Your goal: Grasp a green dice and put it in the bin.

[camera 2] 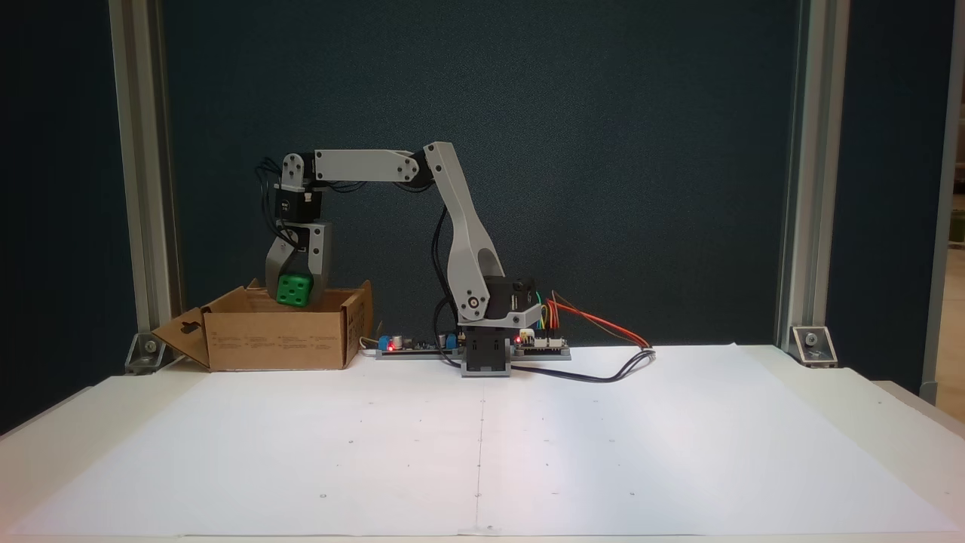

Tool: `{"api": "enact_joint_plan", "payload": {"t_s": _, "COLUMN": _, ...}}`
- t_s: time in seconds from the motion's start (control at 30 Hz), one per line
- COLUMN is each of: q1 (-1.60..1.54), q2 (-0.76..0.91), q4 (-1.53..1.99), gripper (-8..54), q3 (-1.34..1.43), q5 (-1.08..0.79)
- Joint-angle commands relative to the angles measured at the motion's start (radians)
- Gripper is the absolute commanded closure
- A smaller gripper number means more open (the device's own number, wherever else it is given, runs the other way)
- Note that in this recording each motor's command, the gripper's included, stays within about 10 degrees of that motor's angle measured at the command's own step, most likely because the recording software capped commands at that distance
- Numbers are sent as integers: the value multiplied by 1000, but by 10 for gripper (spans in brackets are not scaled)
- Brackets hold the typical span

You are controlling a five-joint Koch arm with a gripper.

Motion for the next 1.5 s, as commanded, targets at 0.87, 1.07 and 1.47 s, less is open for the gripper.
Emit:
{"api": "enact_joint_plan", "payload": {"t_s": 0.87, "q1": -1250, "q2": 696, "q4": -189, "gripper": 21, "q3": 15, "q5": 407}}
{"api": "enact_joint_plan", "payload": {"t_s": 1.07, "q1": -1686, "q2": 847, "q4": -392, "gripper": 20, "q3": 379, "q5": 440}}
{"api": "enact_joint_plan", "payload": {"t_s": 1.47, "q1": -1937, "q2": 1158, "q4": -934, "gripper": 17, "q3": 1253, "q5": 430}}
